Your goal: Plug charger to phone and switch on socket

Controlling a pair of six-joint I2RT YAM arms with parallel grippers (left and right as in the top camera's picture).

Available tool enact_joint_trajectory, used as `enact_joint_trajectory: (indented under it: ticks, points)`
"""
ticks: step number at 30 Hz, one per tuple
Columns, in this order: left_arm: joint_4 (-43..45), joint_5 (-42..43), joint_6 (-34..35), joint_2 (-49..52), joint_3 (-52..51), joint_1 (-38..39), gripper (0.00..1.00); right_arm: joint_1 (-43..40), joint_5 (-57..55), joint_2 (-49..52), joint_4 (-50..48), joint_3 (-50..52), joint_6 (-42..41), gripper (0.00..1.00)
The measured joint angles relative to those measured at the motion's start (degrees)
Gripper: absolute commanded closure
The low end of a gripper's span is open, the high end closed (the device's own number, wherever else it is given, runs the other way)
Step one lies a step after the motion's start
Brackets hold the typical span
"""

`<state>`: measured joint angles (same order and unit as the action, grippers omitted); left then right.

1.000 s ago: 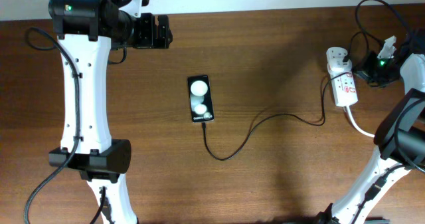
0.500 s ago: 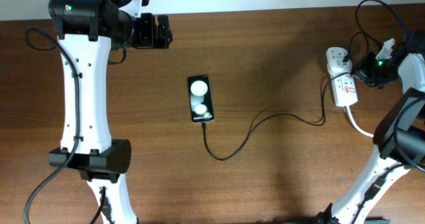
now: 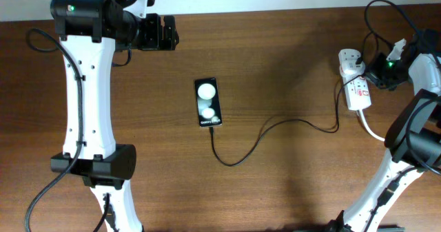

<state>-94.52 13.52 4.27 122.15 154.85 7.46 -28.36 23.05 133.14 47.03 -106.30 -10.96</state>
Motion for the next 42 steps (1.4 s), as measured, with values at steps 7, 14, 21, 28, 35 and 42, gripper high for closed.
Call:
enact_joint_trajectory:
  ticks: [7, 14, 21, 28, 35, 42]
  points:
    - [0.0, 0.0, 0.0, 0.0, 0.0, 0.0, 0.01, 0.6, -1.5, -0.8, -1.3, 1.5, -1.0, 0.96]
    - [0.0, 0.0, 0.0, 0.0, 0.0, 0.0, 0.01, 0.8, -1.3, -1.4, 1.3, 2.0, -1.3, 0.96]
    - [0.0, 0.0, 0.0, 0.0, 0.0, 0.0, 0.01, 0.8, -2.2, -1.6, 1.5, 2.0, -1.4, 0.96]
    - [0.0, 0.0, 0.0, 0.0, 0.0, 0.0, 0.01, -3.9, -4.4, -11.1, 11.2, 6.0, -1.4, 0.96]
    - [0.0, 0.0, 0.0, 0.0, 0.0, 0.0, 0.01, -3.8, -5.3, -35.1, 16.2, 6.0, -1.0, 0.93]
    - [0.0, 0.0, 0.0, 0.0, 0.0, 0.0, 0.01, 8.3, -5.6, -53.1, 20.6, 6.0, 4.7, 0.89]
